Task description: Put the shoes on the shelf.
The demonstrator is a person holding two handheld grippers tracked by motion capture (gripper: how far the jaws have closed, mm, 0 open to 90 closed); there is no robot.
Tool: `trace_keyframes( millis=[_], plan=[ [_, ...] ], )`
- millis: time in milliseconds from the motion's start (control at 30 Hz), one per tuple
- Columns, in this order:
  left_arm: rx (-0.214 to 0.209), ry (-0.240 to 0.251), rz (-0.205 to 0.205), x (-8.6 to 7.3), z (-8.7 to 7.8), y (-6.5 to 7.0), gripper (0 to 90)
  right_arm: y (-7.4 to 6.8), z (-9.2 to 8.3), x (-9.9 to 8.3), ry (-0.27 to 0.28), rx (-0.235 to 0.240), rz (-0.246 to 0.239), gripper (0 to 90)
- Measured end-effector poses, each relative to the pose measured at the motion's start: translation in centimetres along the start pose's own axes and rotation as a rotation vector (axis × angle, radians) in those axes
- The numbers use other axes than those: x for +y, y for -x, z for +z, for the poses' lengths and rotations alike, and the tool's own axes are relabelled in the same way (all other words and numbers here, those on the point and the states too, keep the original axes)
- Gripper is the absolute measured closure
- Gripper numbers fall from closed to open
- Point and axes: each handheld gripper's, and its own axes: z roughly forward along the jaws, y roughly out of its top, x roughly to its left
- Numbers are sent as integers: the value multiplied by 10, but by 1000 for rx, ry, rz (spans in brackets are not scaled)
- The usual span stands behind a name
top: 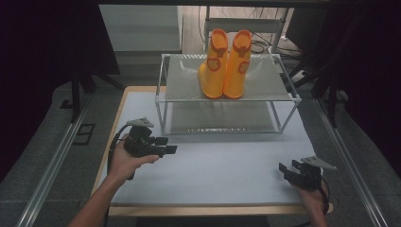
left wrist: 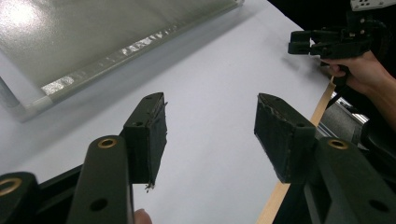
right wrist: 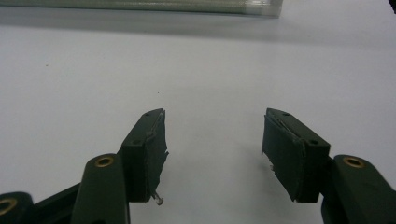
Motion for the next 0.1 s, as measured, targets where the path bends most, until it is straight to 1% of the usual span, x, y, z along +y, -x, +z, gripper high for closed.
trace_keyframes(
  millis=[100],
  plan=[
    [2,-4,-1,-2,2,-1,437,0,0,0,3,1,1,396]
  ],
)
